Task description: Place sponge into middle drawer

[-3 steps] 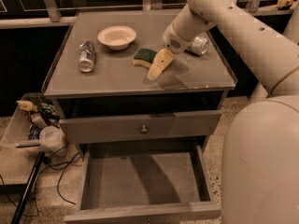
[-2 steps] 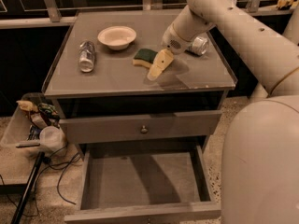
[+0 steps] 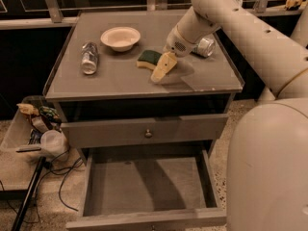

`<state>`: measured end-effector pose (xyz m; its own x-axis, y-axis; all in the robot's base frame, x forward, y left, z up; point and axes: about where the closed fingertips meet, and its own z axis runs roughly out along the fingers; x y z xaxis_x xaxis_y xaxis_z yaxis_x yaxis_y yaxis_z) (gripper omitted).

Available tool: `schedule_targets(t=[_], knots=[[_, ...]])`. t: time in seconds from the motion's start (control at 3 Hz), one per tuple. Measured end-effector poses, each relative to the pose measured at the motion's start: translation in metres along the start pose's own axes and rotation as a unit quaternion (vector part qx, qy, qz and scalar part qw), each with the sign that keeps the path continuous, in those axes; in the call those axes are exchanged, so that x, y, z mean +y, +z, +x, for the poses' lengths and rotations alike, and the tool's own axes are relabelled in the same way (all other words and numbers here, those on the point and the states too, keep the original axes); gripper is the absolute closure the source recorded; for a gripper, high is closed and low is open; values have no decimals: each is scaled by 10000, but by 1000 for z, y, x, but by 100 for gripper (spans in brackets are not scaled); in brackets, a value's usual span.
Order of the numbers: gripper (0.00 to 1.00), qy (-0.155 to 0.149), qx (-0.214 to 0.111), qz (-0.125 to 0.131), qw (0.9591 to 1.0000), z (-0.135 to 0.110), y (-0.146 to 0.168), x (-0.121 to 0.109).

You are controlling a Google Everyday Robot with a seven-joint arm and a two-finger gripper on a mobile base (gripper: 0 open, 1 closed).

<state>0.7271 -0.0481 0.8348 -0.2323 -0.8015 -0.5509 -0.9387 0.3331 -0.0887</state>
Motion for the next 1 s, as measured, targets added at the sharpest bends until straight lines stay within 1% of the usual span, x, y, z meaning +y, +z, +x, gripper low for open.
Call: schedule_targets(t=[0.33,1.0], knots=[[43,0,0,-1,10000,0,0,0],[87,0,0,-1,10000,0,0,0]])
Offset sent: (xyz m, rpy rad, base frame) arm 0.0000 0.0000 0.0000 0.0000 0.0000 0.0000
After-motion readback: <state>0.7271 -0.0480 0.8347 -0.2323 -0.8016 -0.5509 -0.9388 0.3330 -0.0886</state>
